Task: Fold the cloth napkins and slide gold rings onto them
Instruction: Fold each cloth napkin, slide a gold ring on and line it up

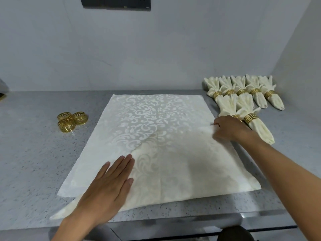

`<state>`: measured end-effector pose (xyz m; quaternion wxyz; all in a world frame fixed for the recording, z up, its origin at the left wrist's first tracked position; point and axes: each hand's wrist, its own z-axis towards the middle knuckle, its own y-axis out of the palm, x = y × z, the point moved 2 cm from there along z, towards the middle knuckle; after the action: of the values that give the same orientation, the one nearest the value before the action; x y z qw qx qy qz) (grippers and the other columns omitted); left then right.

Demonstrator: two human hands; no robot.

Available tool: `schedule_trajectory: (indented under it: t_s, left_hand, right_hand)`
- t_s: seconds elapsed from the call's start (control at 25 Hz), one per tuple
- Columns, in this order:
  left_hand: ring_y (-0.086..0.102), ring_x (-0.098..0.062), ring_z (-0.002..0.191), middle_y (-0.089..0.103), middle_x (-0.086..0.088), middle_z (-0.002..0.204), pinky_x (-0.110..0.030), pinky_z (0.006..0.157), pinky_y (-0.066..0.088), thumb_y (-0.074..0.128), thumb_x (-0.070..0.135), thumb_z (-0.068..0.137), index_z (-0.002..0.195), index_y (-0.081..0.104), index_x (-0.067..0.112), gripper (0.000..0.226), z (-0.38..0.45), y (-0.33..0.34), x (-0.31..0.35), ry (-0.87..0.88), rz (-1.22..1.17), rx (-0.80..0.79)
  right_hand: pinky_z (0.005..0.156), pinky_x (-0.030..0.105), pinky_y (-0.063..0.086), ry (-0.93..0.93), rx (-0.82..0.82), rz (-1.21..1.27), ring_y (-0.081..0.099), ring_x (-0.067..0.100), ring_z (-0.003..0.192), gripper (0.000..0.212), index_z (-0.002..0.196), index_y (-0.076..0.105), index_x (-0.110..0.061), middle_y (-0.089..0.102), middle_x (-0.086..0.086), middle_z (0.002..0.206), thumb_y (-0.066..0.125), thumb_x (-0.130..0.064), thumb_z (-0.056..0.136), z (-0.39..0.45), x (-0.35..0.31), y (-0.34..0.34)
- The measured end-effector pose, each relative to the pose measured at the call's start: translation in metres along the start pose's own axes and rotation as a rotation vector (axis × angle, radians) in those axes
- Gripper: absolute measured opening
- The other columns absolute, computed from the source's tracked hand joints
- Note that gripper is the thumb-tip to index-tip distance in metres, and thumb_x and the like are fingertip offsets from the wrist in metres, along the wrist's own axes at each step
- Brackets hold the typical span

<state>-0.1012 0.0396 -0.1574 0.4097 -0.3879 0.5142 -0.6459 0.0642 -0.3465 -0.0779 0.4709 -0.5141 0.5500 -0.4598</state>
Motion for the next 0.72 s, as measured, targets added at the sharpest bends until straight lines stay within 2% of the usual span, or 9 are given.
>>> schedule_trajectory:
  t_s: [0.08, 0.16, 0.24, 0.36, 0.44, 0.52, 0.6, 0.64, 0.72]
  left_hand:
    - [0.004, -0.001, 0.148, 0.016, 0.012, 0.162, -0.027, 0.117, 0.003, 0.012, 0.046, 0.106, 0.155, 0.023, 0.023, 0.056, 0.000, 0.001, -0.001, 0.003, -0.002, 0.008]
    - [0.004, 0.000, 0.148, 0.016, 0.013, 0.162, -0.026, 0.117, 0.003, 0.011, 0.047, 0.106, 0.155, 0.023, 0.024, 0.056, 0.000, 0.002, -0.001, 0.003, -0.008, 0.013]
    - [0.001, 0.001, 0.148, 0.014, 0.014, 0.162, -0.024, 0.117, 0.001, 0.009, 0.049, 0.105, 0.155, 0.022, 0.026, 0.058, 0.001, 0.001, -0.001, 0.004, -0.026, 0.021]
    - [0.002, 0.002, 0.148, 0.012, 0.017, 0.162, -0.023, 0.118, 0.000, 0.006, 0.052, 0.103, 0.155, 0.023, 0.026, 0.060, -0.001, 0.003, -0.001, 0.015, -0.060, 0.035]
    - [0.002, 0.001, 0.148, 0.010, 0.017, 0.162, -0.025, 0.118, -0.001, 0.005, 0.054, 0.103, 0.155, 0.024, 0.026, 0.062, -0.002, 0.004, -0.002, 0.015, -0.096, 0.057]
    - [0.007, -0.004, 0.150, 0.014, 0.014, 0.162, -0.033, 0.120, 0.000, 0.011, 0.051, 0.104, 0.154, 0.028, 0.024, 0.059, -0.001, -0.003, 0.003, 0.034, -0.093, 0.101]
    - [0.030, -0.017, 0.145, 0.036, 0.003, 0.156, -0.045, 0.119, 0.015, 0.028, 0.042, 0.103, 0.145, 0.048, 0.019, 0.051, -0.003, -0.018, 0.014, 0.092, -0.051, 0.222]
    - [0.044, -0.022, 0.136, 0.051, -0.001, 0.146, -0.046, 0.114, 0.025, 0.034, 0.038, 0.101, 0.133, 0.060, 0.016, 0.046, -0.005, -0.025, 0.021, 0.128, -0.036, 0.310]
    - [0.057, -0.022, 0.109, 0.066, 0.000, 0.120, -0.037, 0.096, 0.038, 0.041, 0.034, 0.098, 0.110, 0.072, 0.015, 0.039, -0.010, -0.030, 0.037, 0.158, -0.047, 0.435]
  right_hand:
    - [0.058, 0.028, 0.037, -0.004, 0.056, 0.106, 0.061, 0.026, 0.085, 0.010, 0.083, 0.064, -0.013, 0.063, 0.002, 0.086, 0.068, -0.018, 0.076, -0.004, 0.002, -0.001]
    - [0.050, 0.030, 0.031, 0.001, 0.135, 0.185, 0.053, 0.021, 0.062, 0.023, 0.064, 0.051, -0.011, 0.053, 0.002, 0.064, 0.070, -0.019, 0.075, -0.010, 0.003, 0.001]
    - [0.051, 0.030, 0.029, 0.023, 0.194, 0.335, 0.044, 0.017, 0.058, 0.027, 0.062, 0.045, -0.014, 0.048, 0.000, 0.061, 0.071, -0.017, 0.072, -0.018, 0.003, 0.004]
    - [0.055, 0.030, 0.033, 0.134, 0.170, 0.557, 0.045, 0.015, 0.067, 0.026, 0.080, 0.048, -0.016, 0.052, -0.001, 0.078, 0.072, -0.013, 0.070, -0.028, 0.003, 0.011]
    - [0.060, 0.031, 0.034, 0.234, 0.171, 0.640, 0.049, 0.017, 0.074, 0.035, 0.092, 0.048, -0.013, 0.053, 0.001, 0.089, 0.075, -0.020, 0.072, -0.036, 0.003, 0.013]
    - [0.067, 0.031, 0.036, 0.317, 0.171, 0.636, 0.055, 0.023, 0.089, 0.045, 0.111, 0.049, -0.011, 0.055, 0.004, 0.103, 0.074, -0.027, 0.077, -0.045, 0.002, 0.015]
    - [0.075, 0.032, 0.038, 0.329, 0.236, 0.594, 0.057, 0.030, 0.106, 0.054, 0.130, 0.043, -0.012, 0.058, 0.007, 0.119, 0.066, -0.026, 0.083, -0.052, 0.001, 0.021]
    - [0.076, 0.032, 0.038, 0.287, 0.294, 0.619, 0.057, 0.031, 0.109, 0.055, 0.136, 0.040, -0.015, 0.059, 0.009, 0.122, 0.062, -0.021, 0.086, -0.058, -0.001, 0.023]
    - [0.078, 0.033, 0.040, 0.170, 0.395, 0.721, 0.058, 0.031, 0.104, 0.059, 0.144, 0.035, -0.024, 0.063, 0.011, 0.114, 0.057, -0.014, 0.091, -0.076, -0.012, 0.026]
